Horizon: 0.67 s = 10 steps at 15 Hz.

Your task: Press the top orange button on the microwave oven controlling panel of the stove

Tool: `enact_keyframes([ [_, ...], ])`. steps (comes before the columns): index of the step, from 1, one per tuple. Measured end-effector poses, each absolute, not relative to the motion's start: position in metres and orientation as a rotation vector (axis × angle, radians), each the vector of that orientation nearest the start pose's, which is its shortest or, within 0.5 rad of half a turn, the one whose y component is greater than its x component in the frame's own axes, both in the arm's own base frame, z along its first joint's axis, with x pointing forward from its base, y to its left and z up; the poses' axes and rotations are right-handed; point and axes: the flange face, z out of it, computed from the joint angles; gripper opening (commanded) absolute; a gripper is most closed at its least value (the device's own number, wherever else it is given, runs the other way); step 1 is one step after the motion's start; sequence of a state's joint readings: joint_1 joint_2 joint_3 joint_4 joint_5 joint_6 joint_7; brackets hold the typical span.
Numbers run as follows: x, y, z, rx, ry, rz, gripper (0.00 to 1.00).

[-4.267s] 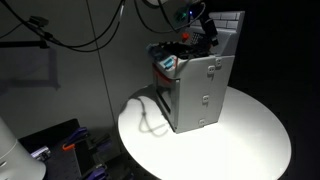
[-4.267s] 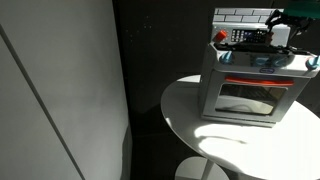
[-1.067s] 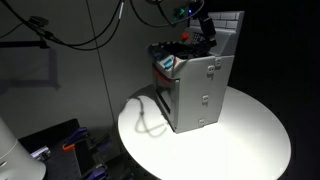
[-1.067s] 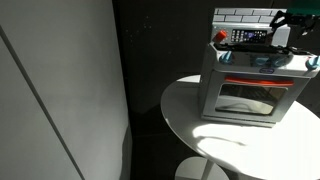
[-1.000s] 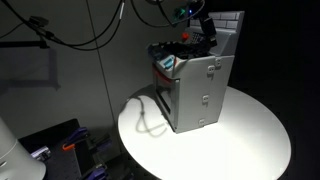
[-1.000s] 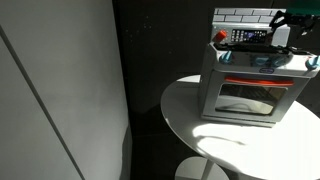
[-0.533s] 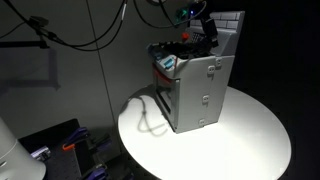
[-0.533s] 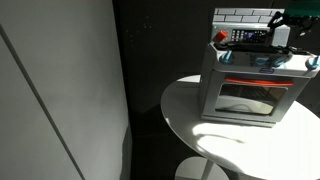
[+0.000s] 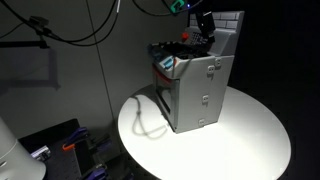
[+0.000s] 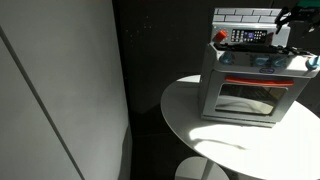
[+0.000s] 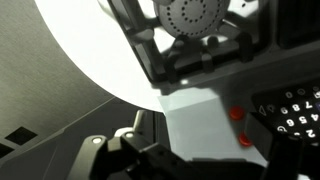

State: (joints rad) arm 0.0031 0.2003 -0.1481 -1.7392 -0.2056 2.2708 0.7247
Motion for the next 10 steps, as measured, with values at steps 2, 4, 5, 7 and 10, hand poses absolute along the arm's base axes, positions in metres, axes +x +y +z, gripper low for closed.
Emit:
enact_keyframes([
  [2,0.624,-0.091,0.501,-3.001,1.100,-0.528,1.00],
  [4,0.603,-0.088,0.507,-3.043,1.017,-0.432,1.00],
  [5,0.591,-0.087,0.510,-3.061,0.971,-0.381,1.00],
  [7,0.568,-0.085,0.515,-3.093,0.881,-0.285,1.00],
  [10,0.531,-0.084,0.518,-3.136,0.765,-0.143,1.00],
])
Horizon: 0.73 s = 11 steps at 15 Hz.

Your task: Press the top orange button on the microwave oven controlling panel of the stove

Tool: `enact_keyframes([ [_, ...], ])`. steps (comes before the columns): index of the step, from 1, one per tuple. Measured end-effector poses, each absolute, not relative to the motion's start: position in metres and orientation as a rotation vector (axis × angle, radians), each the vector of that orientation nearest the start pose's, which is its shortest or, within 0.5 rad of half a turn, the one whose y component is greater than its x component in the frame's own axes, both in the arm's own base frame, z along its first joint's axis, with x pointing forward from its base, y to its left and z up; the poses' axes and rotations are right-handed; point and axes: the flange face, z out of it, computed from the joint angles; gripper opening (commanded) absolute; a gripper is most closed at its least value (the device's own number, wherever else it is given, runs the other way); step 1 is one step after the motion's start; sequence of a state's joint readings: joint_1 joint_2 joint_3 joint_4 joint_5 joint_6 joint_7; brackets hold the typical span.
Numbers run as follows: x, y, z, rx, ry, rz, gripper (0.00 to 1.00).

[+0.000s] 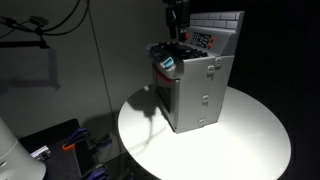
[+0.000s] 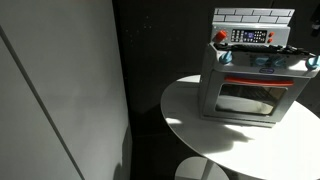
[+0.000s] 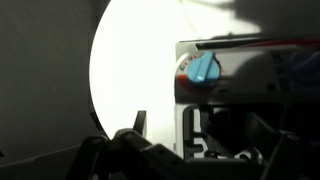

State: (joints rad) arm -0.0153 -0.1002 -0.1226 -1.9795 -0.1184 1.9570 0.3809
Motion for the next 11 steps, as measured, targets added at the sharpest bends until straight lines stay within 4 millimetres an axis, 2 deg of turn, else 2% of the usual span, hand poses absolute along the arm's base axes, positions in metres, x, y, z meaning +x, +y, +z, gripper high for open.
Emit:
enact_keyframes([
  [3,0.497,-0.081,0.517,-3.163,0.655,-0.047,1.00],
  [8,0.446,-0.069,0.507,-3.165,0.445,0.014,1.00],
  [9,0.437,-0.067,0.504,-3.165,0.415,0.019,1.00],
  [11,0.434,-0.065,0.503,-3.167,0.409,0.021,1.00],
])
